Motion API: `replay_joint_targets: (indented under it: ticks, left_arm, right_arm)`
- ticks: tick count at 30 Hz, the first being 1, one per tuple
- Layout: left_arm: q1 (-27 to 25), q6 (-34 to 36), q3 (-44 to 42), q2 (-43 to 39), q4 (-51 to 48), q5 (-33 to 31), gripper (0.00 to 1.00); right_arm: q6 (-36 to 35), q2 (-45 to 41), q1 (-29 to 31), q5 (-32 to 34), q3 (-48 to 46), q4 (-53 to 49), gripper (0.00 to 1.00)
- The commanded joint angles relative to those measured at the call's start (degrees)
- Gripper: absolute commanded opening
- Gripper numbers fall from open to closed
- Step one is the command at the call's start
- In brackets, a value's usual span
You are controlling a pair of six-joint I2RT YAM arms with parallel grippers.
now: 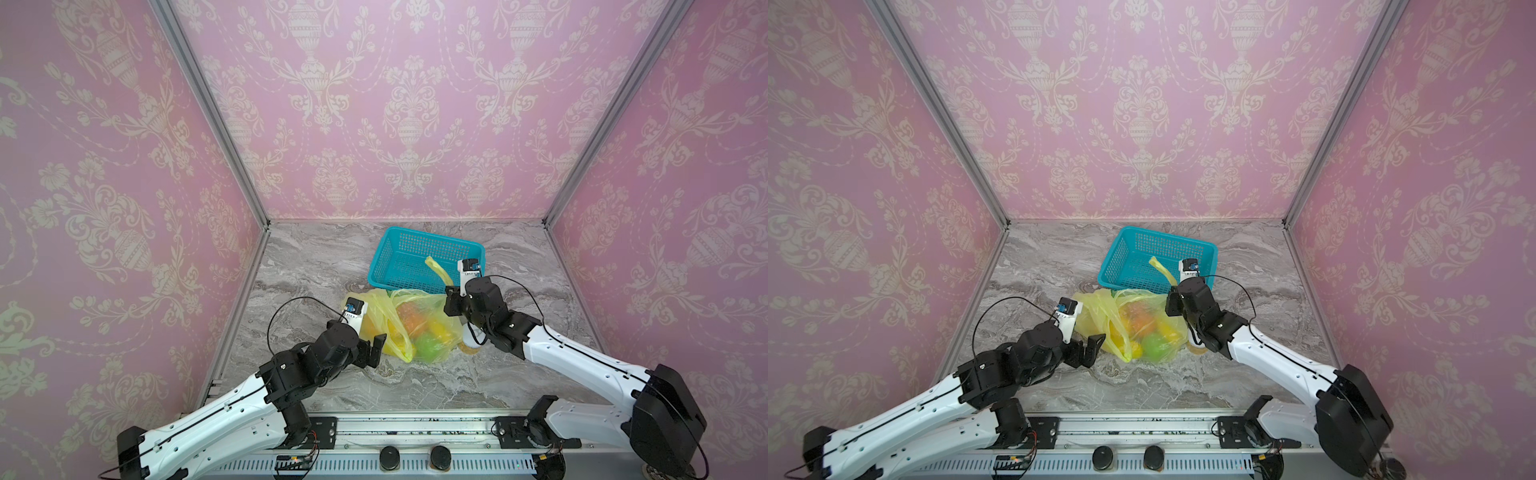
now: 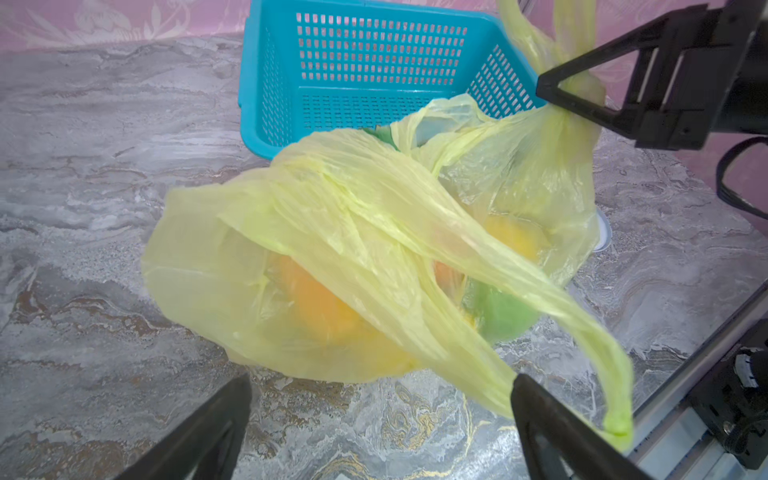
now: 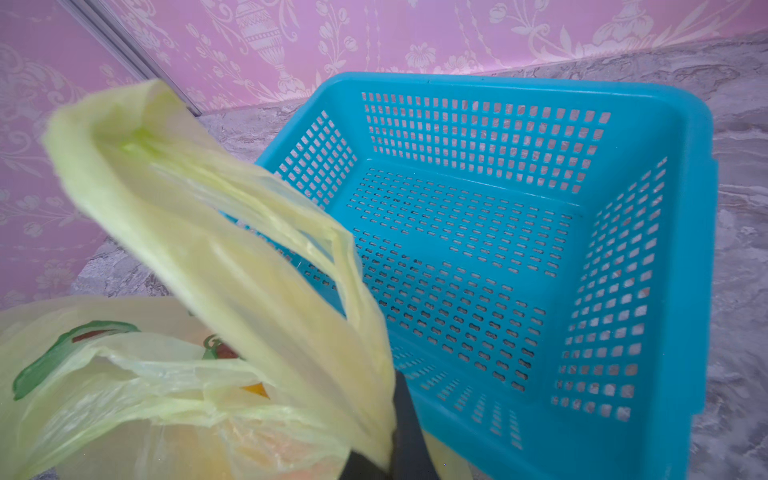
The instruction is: Untie the knot of the plastic bag and take out the fruit
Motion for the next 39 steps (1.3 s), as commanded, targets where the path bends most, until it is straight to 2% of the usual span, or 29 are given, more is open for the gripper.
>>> replay_joint_targets:
  ticks: [1,5,8,11,14,16,20,29,34,39]
  left_arm:
    - [-0.7,8.4,-4.4,-5.7,6.3,-3.9,0.99]
    - [-1.1,18.3,-9.4,-9.4,11.7,-1.5,0.97]
    - [-2.2,21.9,-10.1,-5.2,15.0,-4.4,0.96]
    - [-6.5,27.9,-8.6,2.9,18.8,-10.7,0.94]
    - [-13.8,36.7,-7.3,9.9,22.7,-20.3,0.95]
    - [-16.5,40.7,-6.8,13.5,24.4,-26.1,0.96]
    - [-17.8,42.4,-6.2,15.8,24.3,-27.1,0.97]
    - [-22.1,41.5,-7.3,13.1,21.1,-31.9,0.96]
    - [-22.2,42.6,-8.5,13.7,23.0,-31.7,0.96]
    - [-22.2,47.2,-8.6,13.9,28.2,-31.5,0.97]
  right_arm:
    - [1.3,2.6,-1.8,-2.7,2.7,-2.2,0.00]
    - [1.9,4.2,-2.9,-5.1,3.1,-1.5,0.00]
    - [2.3,3.8,-2.9,-6.5,2.4,0.0,0.00]
    - [2.5,3.6,-3.0,-6.3,1.9,0.2,0.00]
    - [2.6,3.6,-3.0,-6.5,1.8,0.5,0.00]
    - [2.5,3.6,-2.9,-7.0,2.0,0.7,0.00]
    - [2.1,4.1,-3.0,-6.6,2.9,0.2,0.00]
    - [1.0,9.0,-6.0,-6.9,8.6,-2.8,0.00]
    - [0.5,12.0,-7.5,-7.7,13.2,-5.2,0.00]
    - [1.3,12.8,-7.7,-10.2,13.7,-5.0,0.00]
